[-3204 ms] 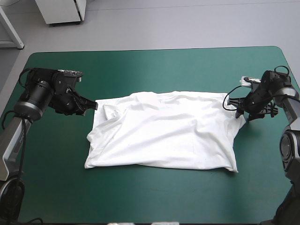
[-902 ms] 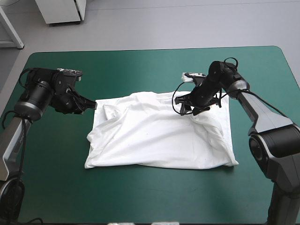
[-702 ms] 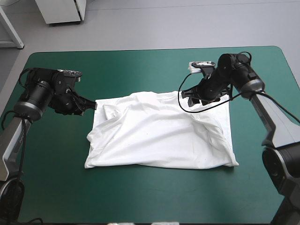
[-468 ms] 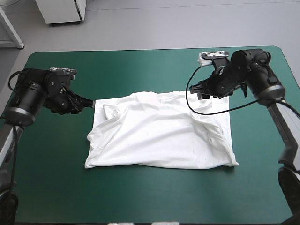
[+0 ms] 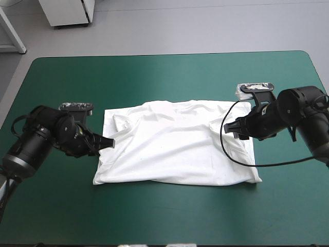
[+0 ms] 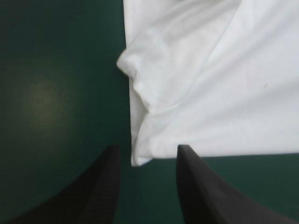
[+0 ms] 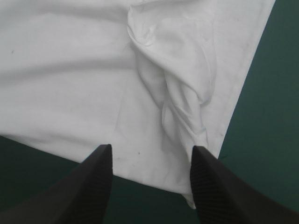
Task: Fold the cloth
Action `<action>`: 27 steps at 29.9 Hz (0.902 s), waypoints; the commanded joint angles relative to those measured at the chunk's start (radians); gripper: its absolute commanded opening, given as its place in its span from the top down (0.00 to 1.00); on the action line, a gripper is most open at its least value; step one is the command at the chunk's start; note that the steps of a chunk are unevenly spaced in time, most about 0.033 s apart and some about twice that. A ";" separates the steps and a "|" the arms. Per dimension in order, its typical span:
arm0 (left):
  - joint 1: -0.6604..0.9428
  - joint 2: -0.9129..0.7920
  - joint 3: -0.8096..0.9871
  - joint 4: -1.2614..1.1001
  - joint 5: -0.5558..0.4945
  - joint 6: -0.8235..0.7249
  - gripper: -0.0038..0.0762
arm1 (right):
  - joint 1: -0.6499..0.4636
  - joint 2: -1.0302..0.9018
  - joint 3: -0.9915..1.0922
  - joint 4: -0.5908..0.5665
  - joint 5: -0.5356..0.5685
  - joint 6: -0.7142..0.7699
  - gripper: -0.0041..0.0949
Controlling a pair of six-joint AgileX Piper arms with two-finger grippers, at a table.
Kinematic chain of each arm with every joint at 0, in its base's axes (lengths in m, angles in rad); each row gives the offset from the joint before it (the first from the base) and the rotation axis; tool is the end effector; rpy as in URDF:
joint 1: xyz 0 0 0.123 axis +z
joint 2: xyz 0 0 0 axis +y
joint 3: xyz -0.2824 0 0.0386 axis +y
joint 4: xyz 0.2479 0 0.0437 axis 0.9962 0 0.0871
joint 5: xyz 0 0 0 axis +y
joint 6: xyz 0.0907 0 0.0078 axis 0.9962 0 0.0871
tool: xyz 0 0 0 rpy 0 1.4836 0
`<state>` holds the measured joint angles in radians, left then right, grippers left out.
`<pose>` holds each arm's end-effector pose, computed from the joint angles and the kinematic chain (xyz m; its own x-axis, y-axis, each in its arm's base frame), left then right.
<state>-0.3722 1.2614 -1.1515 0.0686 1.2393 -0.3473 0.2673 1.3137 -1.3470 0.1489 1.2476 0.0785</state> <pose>0.2160 -0.0780 0.3334 -0.9508 0.0292 -0.3084 0.0432 0.9983 -0.0387 0.2384 0.0786 0.3765 -0.9031 -0.1182 -0.4129 -0.2082 0.9613 0.1802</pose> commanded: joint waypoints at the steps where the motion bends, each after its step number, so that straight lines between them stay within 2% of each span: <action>1: -0.028 -0.042 0.070 0.013 -0.029 -0.090 0.59 | -0.001 -0.076 0.006 0.002 0.002 0.004 0.48; 10: -0.028 -0.032 0.204 -0.020 -0.131 -0.090 0.59 | -0.001 -0.094 0.015 -0.007 0.002 0.002 0.48; 18: -0.028 0.071 0.230 -0.020 -0.156 -0.090 0.59 | -0.001 -0.094 0.015 -0.042 0.002 0.002 0.50; 27: -0.028 0.180 0.329 -0.058 -0.245 -0.090 0.59 | -0.001 -0.094 0.015 -0.043 0.002 0.002 0.51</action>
<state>-0.3930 1.4427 -0.8293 0.0322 1.0268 -0.4265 0.2673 1.2489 -1.3103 0.1101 1.2476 0.0831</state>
